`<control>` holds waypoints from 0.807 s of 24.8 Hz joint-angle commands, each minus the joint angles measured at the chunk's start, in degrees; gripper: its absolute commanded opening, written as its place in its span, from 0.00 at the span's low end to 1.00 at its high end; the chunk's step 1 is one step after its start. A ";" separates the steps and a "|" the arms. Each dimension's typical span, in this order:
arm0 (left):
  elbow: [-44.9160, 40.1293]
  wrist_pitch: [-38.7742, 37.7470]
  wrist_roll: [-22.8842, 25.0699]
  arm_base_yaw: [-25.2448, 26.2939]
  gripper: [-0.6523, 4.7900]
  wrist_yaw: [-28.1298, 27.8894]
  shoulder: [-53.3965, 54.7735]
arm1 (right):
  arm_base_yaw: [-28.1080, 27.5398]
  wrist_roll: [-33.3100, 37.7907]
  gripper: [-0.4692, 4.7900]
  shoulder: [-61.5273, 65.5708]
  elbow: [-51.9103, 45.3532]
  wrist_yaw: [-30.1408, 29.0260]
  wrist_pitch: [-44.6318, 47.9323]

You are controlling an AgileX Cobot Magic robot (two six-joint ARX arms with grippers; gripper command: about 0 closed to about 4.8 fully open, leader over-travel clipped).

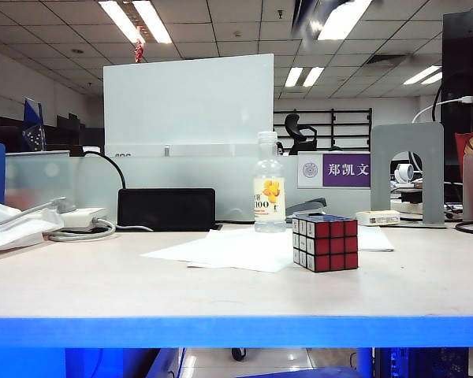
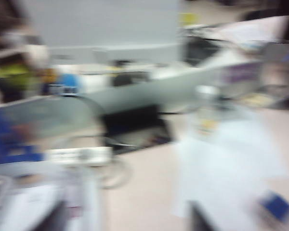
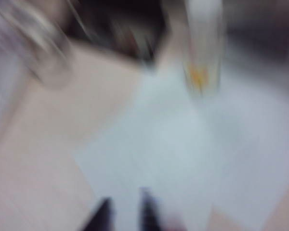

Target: Rotate the Rubik's Cube so that the bottom side is facing up.

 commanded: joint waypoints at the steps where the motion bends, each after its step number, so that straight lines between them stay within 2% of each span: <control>1: 0.20 11.98 1.29 0.02 0.45 -8.48 -0.76 | 0.61 1.38 0.10 -5.53 7.19 0.50 4.70; 2: 0.20 19.04 1.92 0.02 0.34 -8.50 -1.18 | 0.61 1.38 0.07 -7.98 10.32 2.12 6.25; 3: 0.20 21.75 3.21 0.02 0.28 -8.50 -1.38 | 0.61 1.33 0.07 -9.01 11.69 2.62 6.47; 4: 0.20 25.99 7.08 0.02 0.10 -8.55 -1.57 | 0.55 1.09 0.07 -11.04 15.10 3.98 5.79; 6: 0.17 27.34 9.38 0.04 0.11 -8.94 -1.60 | 0.42 -2.32 0.07 -13.92 20.63 7.67 2.14; 8: 0.13 26.12 9.11 0.09 0.11 -9.81 -1.38 | 0.42 -6.19 0.07 -16.59 25.90 12.70 -1.62; 11: -0.66 29.53 11.45 2.69 0.11 -9.38 -1.70 | 0.39 -7.50 0.07 -26.34 25.94 14.49 -1.68; 13: -1.29 33.27 10.78 5.18 0.11 -5.79 -1.68 | 0.39 -8.96 0.07 -30.08 25.94 16.22 -1.68; 16: -4.26 41.86 8.83 12.70 0.11 0.83 -1.53 | 0.42 -12.41 0.07 -36.79 25.73 20.68 -1.75; 19: -9.07 46.69 7.15 19.65 0.11 6.58 -1.27 | 0.46 -13.00 0.07 -43.36 25.70 20.90 -1.75; 20: -11.02 47.21 5.22 22.21 0.11 8.68 -1.29 | 0.46 -12.68 0.07 -45.55 25.70 21.24 -1.77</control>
